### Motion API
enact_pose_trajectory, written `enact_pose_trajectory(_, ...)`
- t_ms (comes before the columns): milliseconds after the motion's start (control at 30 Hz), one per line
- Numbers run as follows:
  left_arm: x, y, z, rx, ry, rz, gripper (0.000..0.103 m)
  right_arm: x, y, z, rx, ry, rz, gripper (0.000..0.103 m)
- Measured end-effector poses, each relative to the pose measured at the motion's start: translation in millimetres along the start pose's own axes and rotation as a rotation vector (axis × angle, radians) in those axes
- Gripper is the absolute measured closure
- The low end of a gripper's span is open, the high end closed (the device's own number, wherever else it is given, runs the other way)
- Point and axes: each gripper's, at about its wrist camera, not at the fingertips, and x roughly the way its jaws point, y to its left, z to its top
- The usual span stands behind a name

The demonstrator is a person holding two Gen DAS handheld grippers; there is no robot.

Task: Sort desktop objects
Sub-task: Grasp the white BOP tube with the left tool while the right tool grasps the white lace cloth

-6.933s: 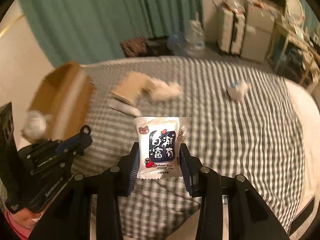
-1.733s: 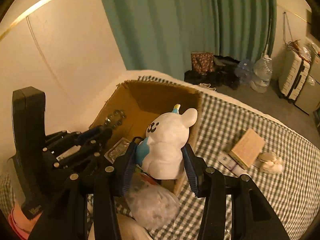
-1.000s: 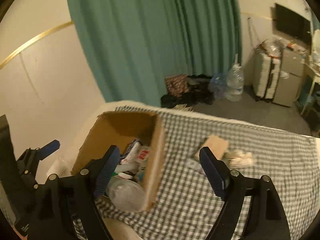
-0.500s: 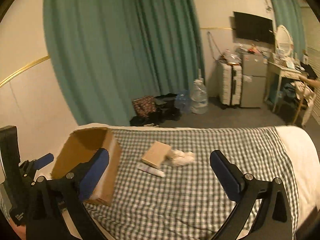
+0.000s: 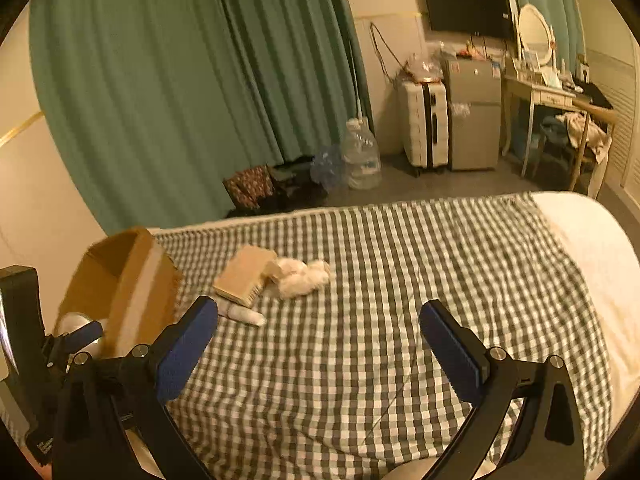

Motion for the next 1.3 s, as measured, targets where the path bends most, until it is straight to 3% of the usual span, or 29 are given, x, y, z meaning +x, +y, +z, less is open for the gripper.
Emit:
enact_pose_trajectory(433, 141, -8, 10, -0.117, 0.101, -0.044, 0.0, 148, 9, 2, -0.157, 0.103, 0.014, 0.002)
enact_pose_trajectory(600, 168, 2, 8, -0.218, 0.085, -0.03, 0.0, 204, 11, 9, -0.15, 0.168, 0.036, 0.002)
enact_pose_trajectory(767, 190, 3, 2, -0.212, 0.131, -0.025, 0.0, 246, 10, 3, -0.152, 0.247, 0.039, 0.002)
enact_pose_trajectory(833, 189, 4, 1, -0.198, 0.119, -0.027, 0.0, 256, 9, -3, -0.154, 0.287, 0.035, 0.014)
enact_pose_trajectory(867, 189, 5, 1, -0.194, 0.121, -0.032, 0.008, 257, 8, -6, -0.154, 0.295, 0.035, 0.021)
enact_pose_trajectory(900, 187, 7, 0, -0.188, 0.114, -0.026, 0.018, 256, 8, -7, -0.165, 0.291, 0.026, 0.039)
enact_pose_trajectory(933, 183, 9, -1, -0.178, 0.101, -0.024, 0.04, 254, 8, -8, -0.181, 0.284, 0.01, 0.058)
enact_pose_trajectory(967, 180, 11, -1, -0.171, 0.098, -0.022, 0.055, 252, 8, -9, -0.191, 0.284, 0.004, 0.064)
enact_pose_trajectory(1033, 178, 21, -2, -0.179, 0.114, -0.049, 0.067, 242, 5, -11, -0.183, 0.276, 0.018, 0.078)
enact_pose_trajectory(1133, 170, 37, -8, -0.217, 0.141, -0.089, 0.076, 229, 5, -17, -0.187, 0.277, 0.007, 0.088)
enact_pose_trajectory(1300, 146, 49, -20, -0.22, 0.152, -0.112, 0.079, 193, 5, -28, -0.198, 0.266, 0.0, 0.09)
